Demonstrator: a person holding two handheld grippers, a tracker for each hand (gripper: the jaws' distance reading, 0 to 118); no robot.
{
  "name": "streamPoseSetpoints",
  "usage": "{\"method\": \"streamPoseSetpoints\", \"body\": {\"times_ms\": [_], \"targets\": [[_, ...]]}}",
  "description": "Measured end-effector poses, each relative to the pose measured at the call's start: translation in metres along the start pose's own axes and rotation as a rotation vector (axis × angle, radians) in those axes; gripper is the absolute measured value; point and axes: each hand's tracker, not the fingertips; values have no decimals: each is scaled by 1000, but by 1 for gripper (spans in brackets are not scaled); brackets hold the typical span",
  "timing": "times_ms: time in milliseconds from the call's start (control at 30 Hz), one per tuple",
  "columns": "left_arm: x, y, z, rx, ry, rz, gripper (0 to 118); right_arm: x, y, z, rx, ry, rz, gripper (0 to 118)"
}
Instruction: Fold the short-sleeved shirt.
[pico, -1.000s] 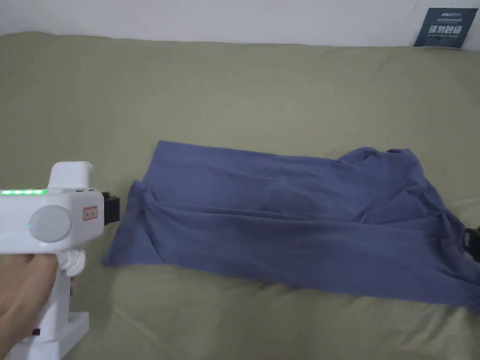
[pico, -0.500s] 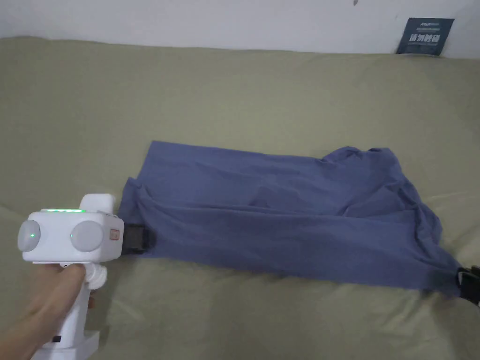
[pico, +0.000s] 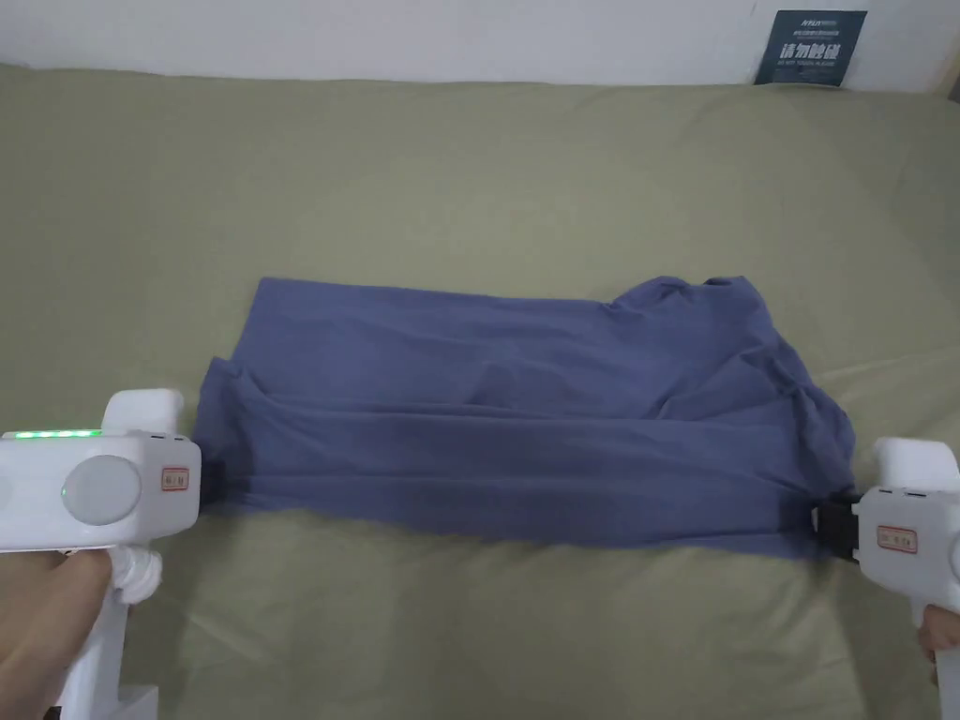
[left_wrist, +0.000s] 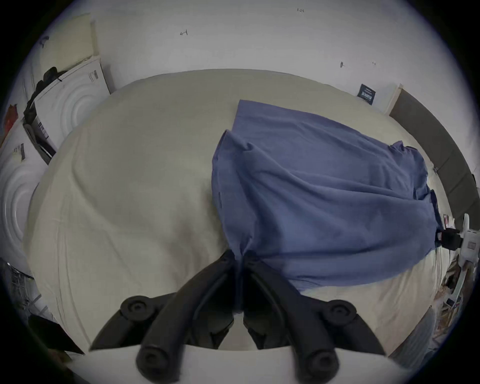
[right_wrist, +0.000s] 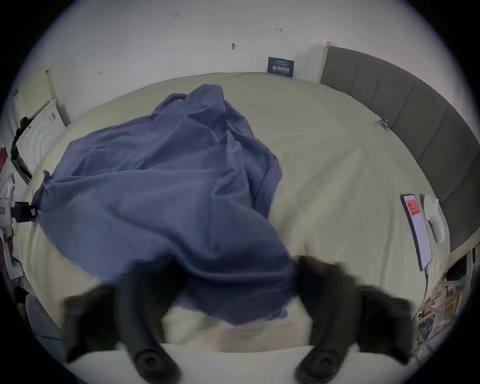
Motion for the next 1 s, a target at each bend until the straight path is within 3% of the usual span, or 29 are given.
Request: {"method": "streamPoseSetpoints", "body": {"times_ms": [100,300,600,833,867,933,967,1000], "targets": [[3,2,9,5,46,-27,5,-7,-2,15,18,-14,33,11],[-5,-13,40,41,39,-26,5,-7,-19,62,48,8,4,10],[-33,-106,92,5,37,12,5,4,-99,105,2,69,-40,10],[-39,-124,93,-25,35,19,6,-3,-116,113,-4,69,-32,11],[-40,-123,90,-30,21,22,12,-3,-114,110,-13,76,-27,24],[-43,-123,87,-2,-32,39,94,-4,-110,108,-28,53,-17,109],[-46,-122,86,7,-43,49,116,-7,-107,111,-30,48,-8,118],[-48,-118,84,2,-42,51,118,-6,-102,111,-36,55,0,116]]}}
